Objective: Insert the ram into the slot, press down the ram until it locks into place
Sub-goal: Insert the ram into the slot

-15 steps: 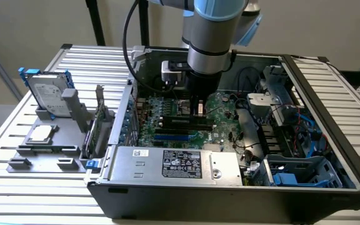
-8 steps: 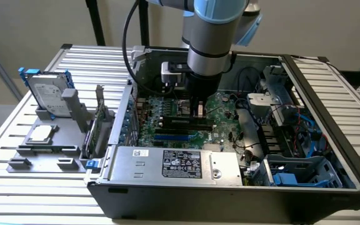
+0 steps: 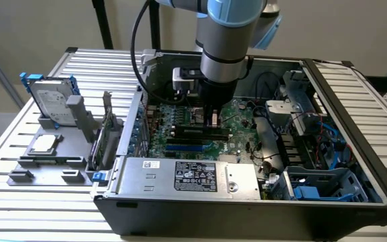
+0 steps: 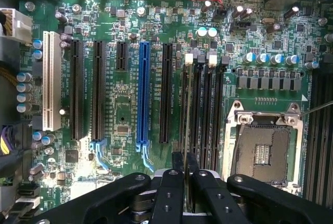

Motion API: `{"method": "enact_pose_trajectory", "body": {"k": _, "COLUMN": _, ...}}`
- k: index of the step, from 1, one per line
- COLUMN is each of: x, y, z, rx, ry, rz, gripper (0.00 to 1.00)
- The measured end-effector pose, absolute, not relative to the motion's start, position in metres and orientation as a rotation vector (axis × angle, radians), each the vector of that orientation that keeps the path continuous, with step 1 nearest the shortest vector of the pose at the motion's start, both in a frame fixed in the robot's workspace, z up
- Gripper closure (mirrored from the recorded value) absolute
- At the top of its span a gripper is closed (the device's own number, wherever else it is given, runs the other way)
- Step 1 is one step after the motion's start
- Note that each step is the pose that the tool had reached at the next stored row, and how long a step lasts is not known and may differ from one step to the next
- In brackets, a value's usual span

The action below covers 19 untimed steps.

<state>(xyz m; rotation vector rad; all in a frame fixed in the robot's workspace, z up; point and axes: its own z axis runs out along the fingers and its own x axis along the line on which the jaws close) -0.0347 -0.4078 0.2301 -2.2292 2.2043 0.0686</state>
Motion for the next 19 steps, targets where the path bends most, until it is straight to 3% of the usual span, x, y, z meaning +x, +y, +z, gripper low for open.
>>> {"method": "enact_pose_trajectory", "body": {"k": 19, "x": -0.0353, "y": -0.4071, "z": 0.2266, "rx": -2.226, "ry": 2.202, "rz": 0.074, "gripper": 0.87}}
